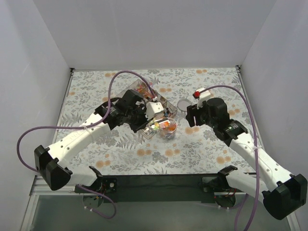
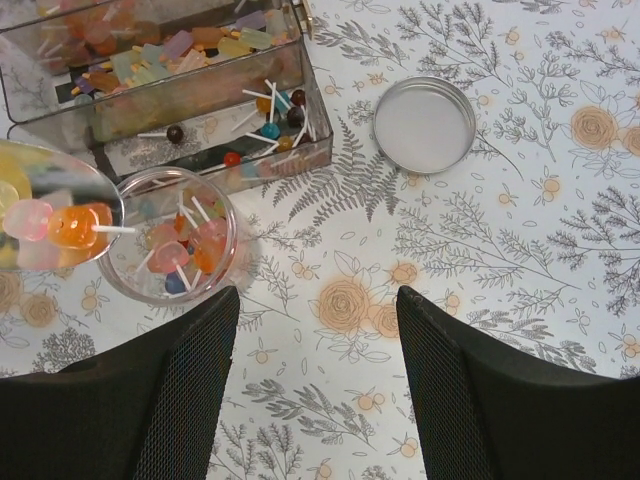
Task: Pack the candies
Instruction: Place the fake candies in the packing bottle.
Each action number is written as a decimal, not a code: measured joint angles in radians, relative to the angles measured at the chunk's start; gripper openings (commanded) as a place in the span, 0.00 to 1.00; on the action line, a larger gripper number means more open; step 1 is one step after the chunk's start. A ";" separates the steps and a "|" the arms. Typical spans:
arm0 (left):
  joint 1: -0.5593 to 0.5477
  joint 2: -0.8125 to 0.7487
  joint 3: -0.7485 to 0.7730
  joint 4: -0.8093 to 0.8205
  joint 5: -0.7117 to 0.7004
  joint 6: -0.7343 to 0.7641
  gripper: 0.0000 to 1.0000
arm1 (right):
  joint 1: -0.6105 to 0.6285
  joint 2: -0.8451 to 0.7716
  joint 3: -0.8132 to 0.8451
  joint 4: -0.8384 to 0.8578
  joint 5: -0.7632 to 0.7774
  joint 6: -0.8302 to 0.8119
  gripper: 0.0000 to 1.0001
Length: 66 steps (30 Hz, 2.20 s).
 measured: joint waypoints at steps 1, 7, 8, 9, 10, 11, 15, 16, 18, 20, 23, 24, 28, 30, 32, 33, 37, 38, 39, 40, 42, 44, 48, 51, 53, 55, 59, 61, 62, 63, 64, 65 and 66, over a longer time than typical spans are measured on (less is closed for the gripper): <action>-0.016 0.008 0.013 -0.016 -0.014 -0.008 0.00 | 0.000 -0.007 -0.005 -0.004 0.004 0.001 0.71; -0.091 0.064 0.070 -0.096 -0.091 -0.048 0.00 | 0.000 -0.040 -0.027 -0.015 0.017 0.003 0.71; -0.099 0.076 0.080 -0.112 -0.103 -0.055 0.00 | 0.000 -0.045 -0.032 -0.016 0.016 0.003 0.71; -0.107 0.089 0.095 -0.129 -0.117 -0.058 0.00 | 0.000 -0.048 -0.036 -0.021 0.016 0.003 0.71; -0.113 0.103 0.109 -0.142 -0.129 -0.064 0.00 | 0.000 -0.049 -0.041 -0.021 0.016 0.003 0.71; -0.119 0.119 0.128 -0.158 -0.142 -0.069 0.00 | 0.000 -0.050 -0.045 -0.023 0.016 0.003 0.71; -0.150 0.190 0.216 -0.209 -0.206 -0.086 0.00 | 0.000 -0.052 -0.056 -0.027 0.017 0.003 0.71; -0.159 0.204 0.232 -0.217 -0.221 -0.089 0.00 | 0.000 -0.053 -0.058 -0.028 0.017 0.003 0.71; -0.179 0.227 0.259 -0.234 -0.251 -0.095 0.00 | 0.000 -0.057 -0.064 -0.029 0.017 0.003 0.71; -0.204 0.245 0.282 -0.251 -0.279 -0.099 0.00 | 0.000 -0.061 -0.067 -0.029 0.017 0.003 0.71; -0.243 0.274 0.302 -0.274 -0.327 -0.104 0.00 | 0.000 -0.072 -0.079 -0.029 0.018 0.003 0.71; -0.255 0.284 0.305 -0.283 -0.345 -0.107 0.00 | 0.000 -0.076 -0.083 -0.030 0.018 0.002 0.71; -0.301 0.322 0.309 -0.311 -0.426 -0.118 0.00 | 0.000 -0.082 -0.092 -0.030 0.018 0.002 0.71; -0.319 0.338 0.315 -0.320 -0.465 -0.122 0.00 | 0.000 -0.083 -0.096 -0.031 0.018 0.002 0.71; -0.335 0.349 0.326 -0.329 -0.498 -0.126 0.00 | 0.000 -0.083 -0.097 -0.032 0.018 0.002 0.71; -0.341 0.352 0.333 -0.334 -0.514 -0.126 0.00 | 0.000 -0.083 -0.097 -0.032 0.018 0.002 0.71; -0.372 0.366 0.376 -0.357 -0.588 -0.132 0.00 | 0.000 -0.082 -0.097 -0.032 0.018 0.002 0.71; -0.380 0.368 0.386 -0.359 -0.606 -0.133 0.00 | 0.000 -0.082 -0.097 -0.032 0.018 0.002 0.71; -0.387 0.368 0.393 -0.361 -0.623 -0.133 0.00 | 0.000 -0.082 -0.097 -0.032 0.018 0.001 0.71; -0.395 0.368 0.399 -0.365 -0.640 -0.132 0.00 | 0.000 -0.082 -0.097 -0.032 0.018 0.001 0.71; -0.409 0.369 0.403 -0.369 -0.668 -0.132 0.00 | 0.000 -0.081 -0.097 -0.032 0.018 0.000 0.71; -0.422 0.371 0.403 -0.378 -0.691 -0.131 0.00 | 0.000 -0.079 -0.097 -0.032 0.018 -0.001 0.71; -0.444 0.393 0.400 -0.396 -0.732 -0.128 0.00 | 0.000 -0.076 -0.097 -0.032 0.017 -0.002 0.71; -0.453 0.416 0.398 -0.401 -0.756 -0.125 0.00 | 0.000 -0.074 -0.097 -0.031 0.017 -0.002 0.71; -0.456 0.426 0.395 -0.405 -0.771 -0.123 0.00 | 0.000 -0.074 -0.097 -0.031 0.017 -0.002 0.71; -0.459 0.431 0.395 -0.409 -0.789 -0.121 0.00 | 0.000 -0.074 -0.097 -0.031 0.017 -0.002 0.71; -0.465 0.431 0.393 -0.415 -0.829 -0.113 0.00 | 0.000 -0.074 -0.107 -0.027 0.016 -0.002 0.71; -0.470 0.431 0.392 -0.414 -0.843 -0.107 0.00 | 0.000 -0.073 -0.113 -0.028 0.016 -0.002 0.71; -0.473 0.431 0.391 -0.414 -0.848 -0.105 0.00 | 0.000 -0.073 -0.113 -0.028 0.017 -0.002 0.71; -0.475 0.431 0.390 -0.414 -0.853 -0.103 0.00 | 0.000 -0.073 -0.113 -0.027 0.017 -0.002 0.71; -0.478 0.431 0.390 -0.413 -0.855 -0.103 0.00 | 0.000 -0.073 -0.113 -0.027 0.017 -0.002 0.71; -0.478 0.431 0.390 -0.410 -0.855 -0.103 0.00 | 0.000 -0.073 -0.113 -0.027 0.019 -0.002 0.71; -0.478 0.431 0.390 -0.403 -0.852 -0.105 0.00 | 0.000 -0.073 -0.113 -0.027 0.023 -0.002 0.72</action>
